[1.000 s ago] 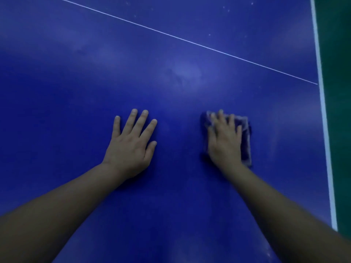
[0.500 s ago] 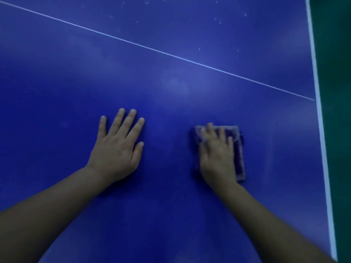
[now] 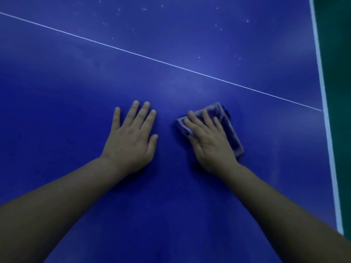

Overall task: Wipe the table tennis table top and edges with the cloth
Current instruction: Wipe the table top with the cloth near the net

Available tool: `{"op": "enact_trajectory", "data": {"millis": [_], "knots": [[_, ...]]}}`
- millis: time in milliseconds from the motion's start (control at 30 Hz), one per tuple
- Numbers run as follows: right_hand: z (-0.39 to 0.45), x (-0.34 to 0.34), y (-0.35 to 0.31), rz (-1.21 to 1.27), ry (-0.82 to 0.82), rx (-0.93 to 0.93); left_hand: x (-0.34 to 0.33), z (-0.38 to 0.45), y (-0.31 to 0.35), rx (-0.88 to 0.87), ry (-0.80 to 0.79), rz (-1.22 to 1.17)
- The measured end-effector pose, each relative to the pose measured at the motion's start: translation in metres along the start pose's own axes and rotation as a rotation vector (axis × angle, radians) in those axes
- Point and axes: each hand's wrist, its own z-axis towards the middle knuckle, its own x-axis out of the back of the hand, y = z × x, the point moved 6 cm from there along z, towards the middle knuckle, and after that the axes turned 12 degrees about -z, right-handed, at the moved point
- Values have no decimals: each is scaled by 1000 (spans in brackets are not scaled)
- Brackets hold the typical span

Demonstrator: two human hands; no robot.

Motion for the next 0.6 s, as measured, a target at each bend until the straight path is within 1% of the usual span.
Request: {"op": "enact_trajectory", "data": {"millis": [33, 67, 133, 167, 200, 233, 267, 300, 367, 433, 467, 500, 533, 600], "knots": [[-6, 1, 19, 6, 12, -83, -1, 2, 1, -4, -6, -3], [-5, 3, 43, 3, 43, -229, -2, 3, 2, -2, -7, -7], [12, 10, 91, -10, 106, -579, -2, 1, 2, 13, -6, -12], [27, 14, 108, 8, 115, -707, -2, -1, 2, 18, -5, -12], [45, 16, 118, 30, 112, -785, -2, -2, 3, 20, -6, -14], [62, 17, 120, 30, 104, -797, -3, -4, 4, 20, -13, -15], [79, 19, 114, 5, 97, -740, -5, -5, 6, 22, -19, -17], [90, 18, 101, -40, 83, -624, -6, -6, 9, 22, -19, -17], [87, 12, 60, -93, 37, -299, -10, -7, 15, 20, -14, -10], [34, 5, 33, -70, -33, -102, -14, -7, 22, 16, -8, -21], [1, 3, 31, -37, -51, -65, -15, -8, 26, 8, -3, -27], [-27, 3, 40, -7, -53, -74, -18, -8, 30, -6, -3, -26], [-45, 4, 58, 2, -45, -122, -20, -10, 34, -21, -11, -19], [-47, 8, 106, -41, -25, -285, -26, -13, 43, -36, -23, -11]]}}
